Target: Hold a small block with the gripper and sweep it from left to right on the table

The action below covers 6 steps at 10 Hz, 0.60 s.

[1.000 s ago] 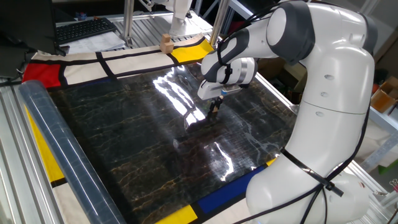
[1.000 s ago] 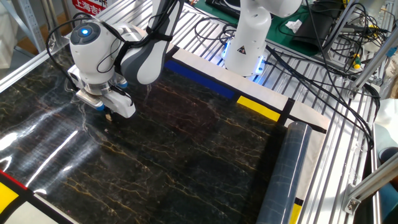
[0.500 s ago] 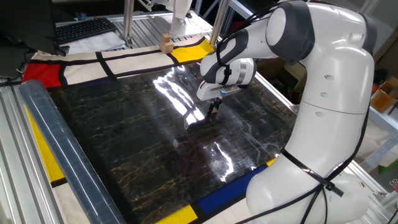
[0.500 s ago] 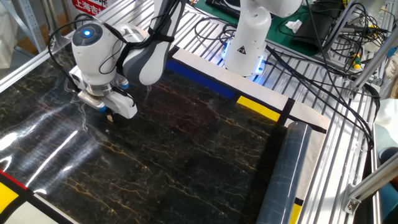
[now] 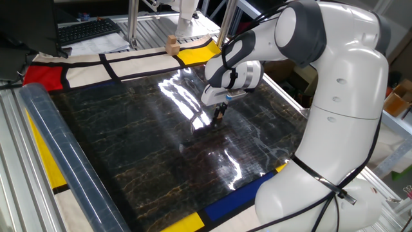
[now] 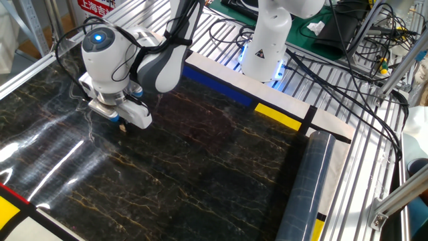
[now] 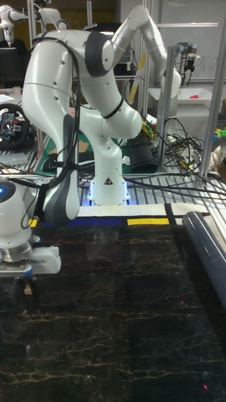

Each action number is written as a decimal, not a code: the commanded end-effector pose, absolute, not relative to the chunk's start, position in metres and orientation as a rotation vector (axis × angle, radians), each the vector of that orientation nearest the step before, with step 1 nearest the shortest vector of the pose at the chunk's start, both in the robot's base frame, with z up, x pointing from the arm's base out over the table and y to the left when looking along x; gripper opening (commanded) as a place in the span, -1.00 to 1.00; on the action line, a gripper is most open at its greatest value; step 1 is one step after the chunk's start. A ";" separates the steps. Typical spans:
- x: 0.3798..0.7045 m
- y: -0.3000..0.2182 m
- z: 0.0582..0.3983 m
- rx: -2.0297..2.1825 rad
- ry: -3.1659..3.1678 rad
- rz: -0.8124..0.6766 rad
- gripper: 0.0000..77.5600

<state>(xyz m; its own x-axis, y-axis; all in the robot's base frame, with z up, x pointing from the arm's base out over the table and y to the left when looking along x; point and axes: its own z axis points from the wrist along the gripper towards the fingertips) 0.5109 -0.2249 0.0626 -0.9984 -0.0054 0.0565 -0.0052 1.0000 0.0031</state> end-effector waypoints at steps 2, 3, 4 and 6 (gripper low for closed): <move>0.510 -0.221 0.064 0.015 -3.084 -0.007 -0.97; 0.510 -0.220 0.063 0.021 -3.084 -0.014 -0.97; 0.510 -0.219 0.062 0.025 -3.084 -0.019 -0.97; 0.508 -0.214 0.062 0.027 -3.084 -0.022 -0.97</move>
<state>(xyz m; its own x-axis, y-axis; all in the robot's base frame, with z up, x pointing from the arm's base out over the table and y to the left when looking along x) 0.5096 -0.2181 0.0621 -0.9982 -0.0177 0.0569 -0.0170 0.9998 0.0121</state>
